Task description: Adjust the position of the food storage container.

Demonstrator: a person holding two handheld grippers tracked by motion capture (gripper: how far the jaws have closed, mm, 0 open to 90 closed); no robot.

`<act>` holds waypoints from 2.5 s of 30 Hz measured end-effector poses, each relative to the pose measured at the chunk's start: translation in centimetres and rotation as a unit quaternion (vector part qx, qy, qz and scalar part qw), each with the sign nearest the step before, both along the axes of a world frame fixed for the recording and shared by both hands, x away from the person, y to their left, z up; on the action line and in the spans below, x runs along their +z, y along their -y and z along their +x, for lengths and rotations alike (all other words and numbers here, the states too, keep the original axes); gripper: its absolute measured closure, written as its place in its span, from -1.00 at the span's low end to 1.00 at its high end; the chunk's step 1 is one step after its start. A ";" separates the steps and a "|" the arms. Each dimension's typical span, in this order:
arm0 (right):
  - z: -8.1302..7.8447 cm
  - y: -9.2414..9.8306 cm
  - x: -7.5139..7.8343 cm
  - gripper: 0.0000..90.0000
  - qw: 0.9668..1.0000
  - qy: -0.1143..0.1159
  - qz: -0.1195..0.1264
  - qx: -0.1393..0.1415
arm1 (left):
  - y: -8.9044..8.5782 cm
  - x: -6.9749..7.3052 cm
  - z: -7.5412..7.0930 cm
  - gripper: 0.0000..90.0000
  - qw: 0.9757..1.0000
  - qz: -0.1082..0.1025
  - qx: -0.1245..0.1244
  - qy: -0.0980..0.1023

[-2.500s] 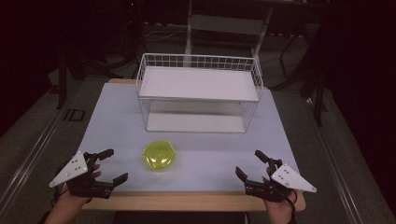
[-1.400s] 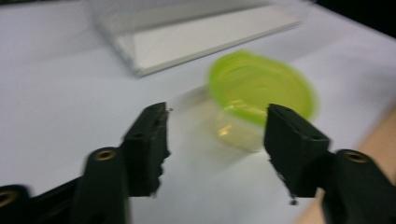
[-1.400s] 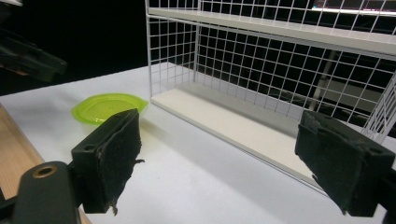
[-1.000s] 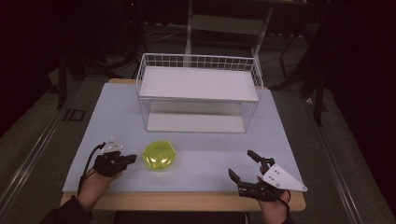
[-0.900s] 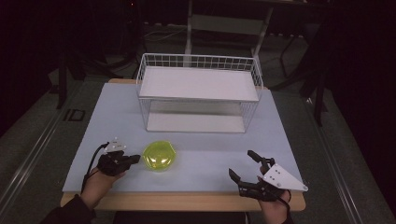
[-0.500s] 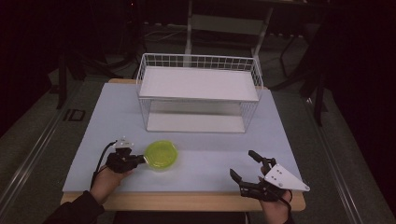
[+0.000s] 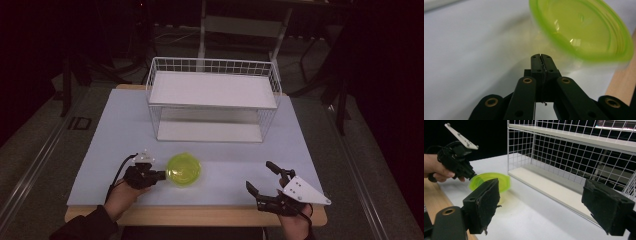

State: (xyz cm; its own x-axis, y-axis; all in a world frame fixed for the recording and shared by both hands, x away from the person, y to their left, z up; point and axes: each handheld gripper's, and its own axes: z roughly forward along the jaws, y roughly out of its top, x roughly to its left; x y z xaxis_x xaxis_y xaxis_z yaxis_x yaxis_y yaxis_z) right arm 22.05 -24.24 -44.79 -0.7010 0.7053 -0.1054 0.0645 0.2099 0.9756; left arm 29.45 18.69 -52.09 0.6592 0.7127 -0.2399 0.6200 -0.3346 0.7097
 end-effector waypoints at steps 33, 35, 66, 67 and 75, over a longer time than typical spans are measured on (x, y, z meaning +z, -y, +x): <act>0.1 0.0 0.0 -0.68 1.000 -0.002 0.001 0.000 | 5.9 -1.2 0.4 1.00 0.997 -0.029 -0.058 -0.039; 0.1 0.0 0.0 -0.68 1.000 -0.001 0.001 0.001 | 6.6 -1.2 0.2 1.00 0.996 -0.032 -0.068 -0.040; 0.0 0.2 -0.1 -0.68 1.000 -0.006 0.003 0.001 | 9.3 -1.5 1.3 1.00 0.995 -0.039 -0.073 -0.047; 0.0 0.2 -0.1 -0.68 1.000 -0.007 0.002 0.001 | 9.5 -1.5 1.3 1.00 0.995 -0.038 -0.074 -0.047; 0.1 0.2 -0.1 -0.68 1.000 -0.008 0.002 0.002 | 11.5 -1.7 1.4 1.00 0.994 -0.038 -0.095 -0.051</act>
